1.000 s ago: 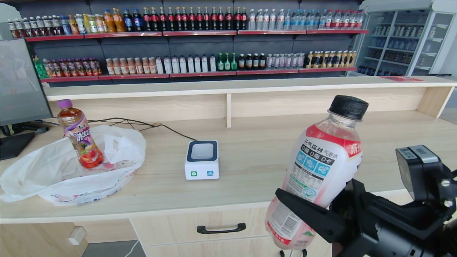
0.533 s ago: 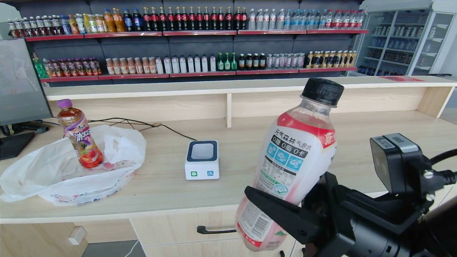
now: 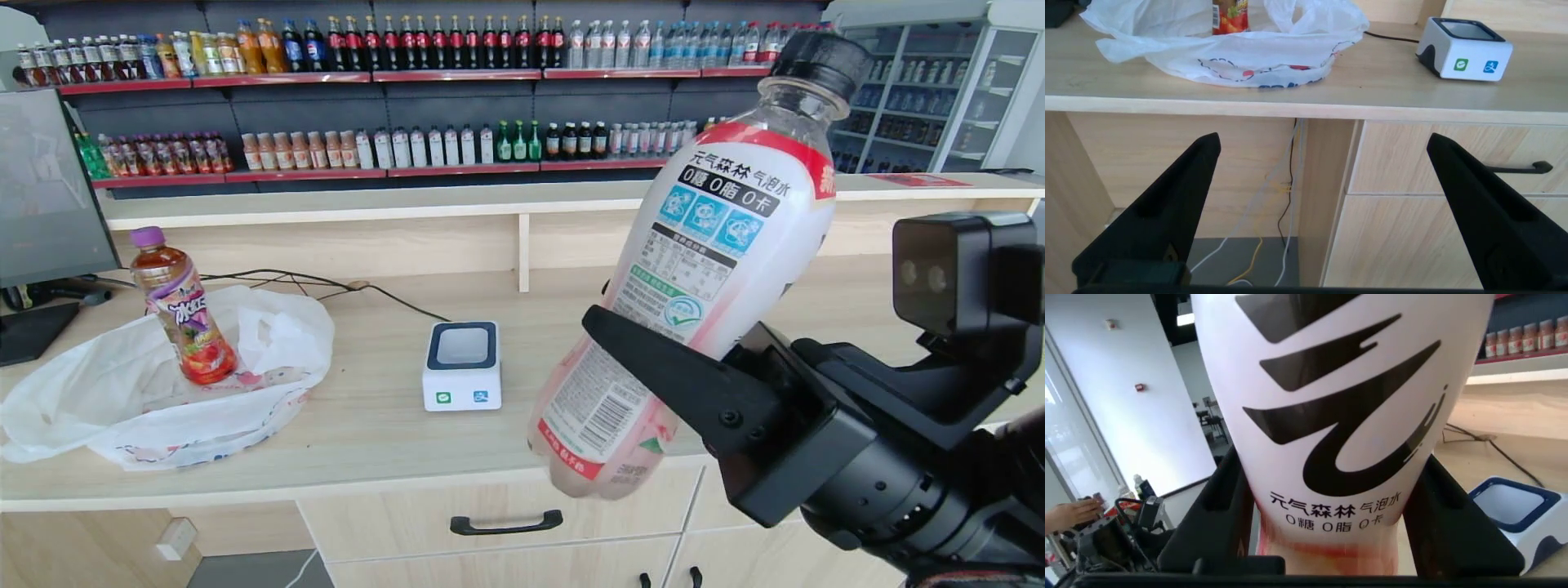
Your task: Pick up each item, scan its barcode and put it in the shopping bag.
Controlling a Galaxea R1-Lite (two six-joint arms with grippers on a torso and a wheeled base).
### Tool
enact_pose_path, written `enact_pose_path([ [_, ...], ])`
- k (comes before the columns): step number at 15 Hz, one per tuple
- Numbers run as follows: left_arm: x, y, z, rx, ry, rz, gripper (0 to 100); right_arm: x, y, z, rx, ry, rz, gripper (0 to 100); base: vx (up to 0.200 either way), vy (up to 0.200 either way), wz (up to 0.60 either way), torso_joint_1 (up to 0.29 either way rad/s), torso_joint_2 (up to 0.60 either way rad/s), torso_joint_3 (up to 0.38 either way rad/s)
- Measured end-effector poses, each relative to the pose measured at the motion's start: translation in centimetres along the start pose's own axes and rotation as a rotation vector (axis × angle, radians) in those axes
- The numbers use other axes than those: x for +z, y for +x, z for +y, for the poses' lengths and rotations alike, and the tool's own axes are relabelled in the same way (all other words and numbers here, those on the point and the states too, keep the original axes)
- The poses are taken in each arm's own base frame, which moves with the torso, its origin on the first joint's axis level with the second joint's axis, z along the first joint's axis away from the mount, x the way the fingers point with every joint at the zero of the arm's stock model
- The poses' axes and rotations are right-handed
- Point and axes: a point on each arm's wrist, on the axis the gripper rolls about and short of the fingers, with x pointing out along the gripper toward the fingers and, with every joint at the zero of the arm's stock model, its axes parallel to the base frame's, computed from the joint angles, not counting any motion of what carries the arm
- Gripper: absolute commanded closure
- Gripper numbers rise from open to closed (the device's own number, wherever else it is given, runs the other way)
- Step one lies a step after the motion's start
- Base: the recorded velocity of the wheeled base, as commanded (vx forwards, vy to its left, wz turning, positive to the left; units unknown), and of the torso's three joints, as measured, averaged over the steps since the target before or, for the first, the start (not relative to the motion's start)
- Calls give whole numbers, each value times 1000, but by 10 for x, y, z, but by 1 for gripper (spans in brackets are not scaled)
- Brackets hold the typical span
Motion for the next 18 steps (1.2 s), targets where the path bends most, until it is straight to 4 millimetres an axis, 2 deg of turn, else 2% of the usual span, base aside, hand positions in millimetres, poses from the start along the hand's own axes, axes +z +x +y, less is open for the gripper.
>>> enact_pose_path([
  [8, 0, 0, 0, 0, 0, 0, 0, 10, -5, -2, -15, -1, -28, 100, 0, 0, 0, 0, 0, 0],
  [14, 0, 0, 0, 0, 0, 0, 0, 12, -19, -1, -29, -13, -16, 100, 0, 0, 0, 0, 0, 0],
  [18, 0, 0, 0, 0, 0, 0, 0, 9, -27, -7, -65, -75, 5, 100, 0, 0, 0, 0, 0, 0],
])
